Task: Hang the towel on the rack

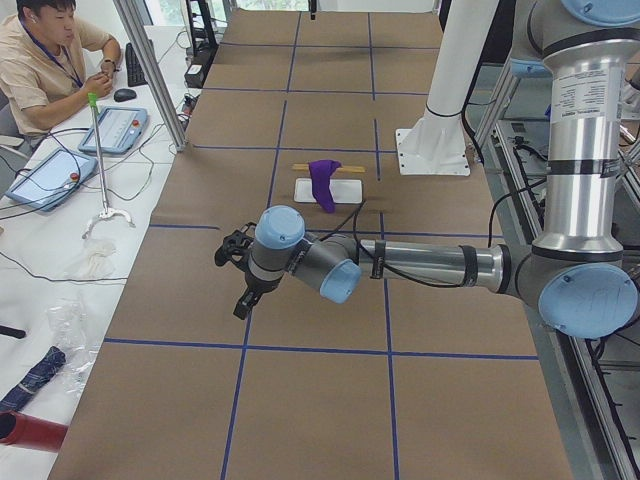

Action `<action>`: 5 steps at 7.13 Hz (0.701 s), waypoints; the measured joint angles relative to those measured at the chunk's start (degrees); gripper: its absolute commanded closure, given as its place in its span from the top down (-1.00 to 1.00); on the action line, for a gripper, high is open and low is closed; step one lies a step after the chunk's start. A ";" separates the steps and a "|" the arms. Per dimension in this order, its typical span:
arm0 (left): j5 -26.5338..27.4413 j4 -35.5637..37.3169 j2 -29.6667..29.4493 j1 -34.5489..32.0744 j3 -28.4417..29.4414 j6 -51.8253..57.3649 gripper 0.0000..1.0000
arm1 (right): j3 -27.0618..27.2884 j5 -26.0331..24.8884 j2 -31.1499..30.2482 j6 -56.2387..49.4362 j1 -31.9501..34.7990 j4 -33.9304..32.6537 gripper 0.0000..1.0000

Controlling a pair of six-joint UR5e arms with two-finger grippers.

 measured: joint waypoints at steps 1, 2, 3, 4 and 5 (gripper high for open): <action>-0.07 8.39 -0.86 -1.96 -0.67 2.68 1.00 | -0.24 0.41 -0.03 -0.58 0.09 -0.03 1.00; -0.18 15.18 -0.88 -3.65 -2.51 3.78 1.00 | -0.20 0.56 0.06 -0.89 -0.13 -0.05 1.00; -0.24 19.97 -0.22 -4.53 -4.65 4.19 1.00 | -0.16 0.59 0.16 -1.10 -0.74 -0.23 1.00; -0.31 22.43 0.62 -4.57 -5.58 4.37 1.00 | -0.22 0.56 0.19 -1.65 -1.33 -0.72 1.00; -0.47 23.15 1.24 -3.75 -5.56 4.41 1.00 | -0.22 0.47 0.23 -2.45 -1.51 -1.35 1.00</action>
